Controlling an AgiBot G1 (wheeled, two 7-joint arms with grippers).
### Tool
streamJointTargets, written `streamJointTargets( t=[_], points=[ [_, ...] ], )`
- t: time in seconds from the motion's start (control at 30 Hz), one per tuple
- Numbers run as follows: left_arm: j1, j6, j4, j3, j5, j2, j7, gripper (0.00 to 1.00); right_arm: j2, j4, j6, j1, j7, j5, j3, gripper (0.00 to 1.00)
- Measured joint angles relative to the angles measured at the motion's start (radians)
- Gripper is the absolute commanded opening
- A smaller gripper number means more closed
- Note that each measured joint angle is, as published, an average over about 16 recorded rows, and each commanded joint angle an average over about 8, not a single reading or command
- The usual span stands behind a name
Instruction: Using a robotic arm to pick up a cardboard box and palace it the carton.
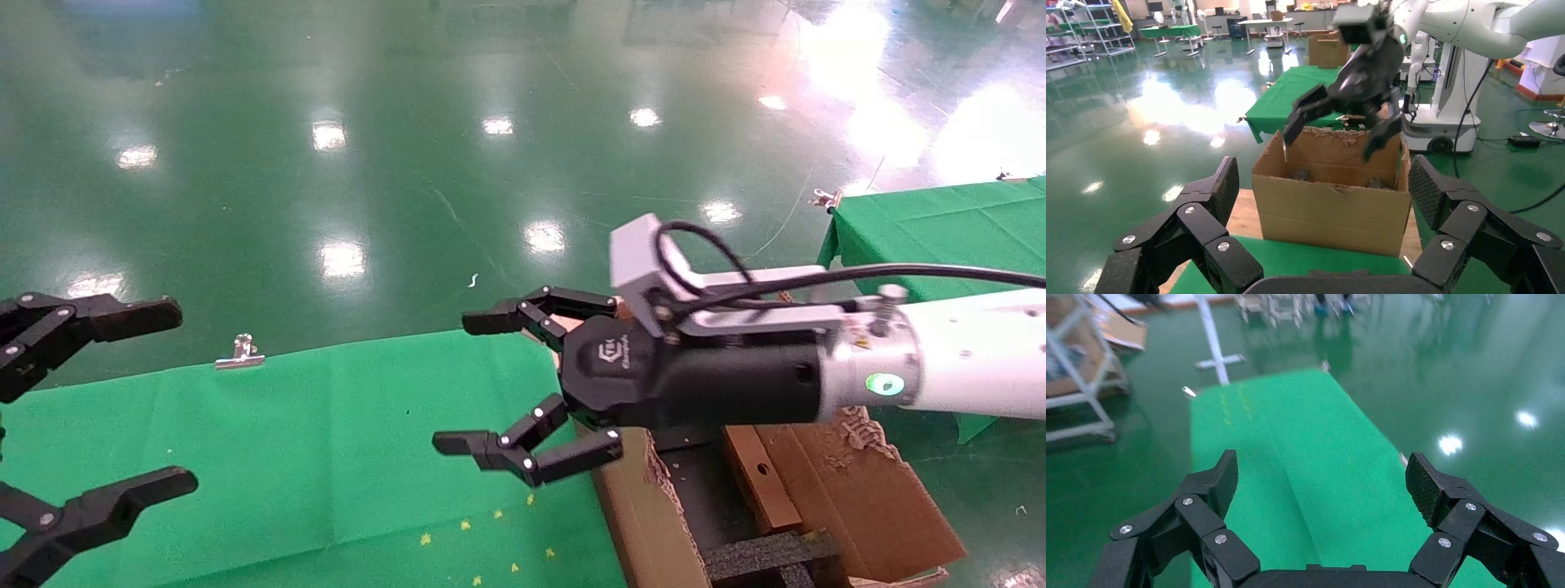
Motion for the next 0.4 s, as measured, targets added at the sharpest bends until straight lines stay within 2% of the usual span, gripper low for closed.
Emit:
streamJointTargets(
  t=[0.17, 0.4],
  points=[
    [0.0, 0.0, 0.0, 0.0, 0.0, 0.0, 0.0, 1.0, -0.006, -0.007, -0.083, -0.045, -0.082, 0.085, 0.089, 1.0],
    [0.0, 0.0, 0.0, 0.0, 0.0, 0.0, 0.0, 1.0, -0.01, -0.012, -0.139, -0.075, -0.139, 0.143, 0.15, 1.0]
  ],
)
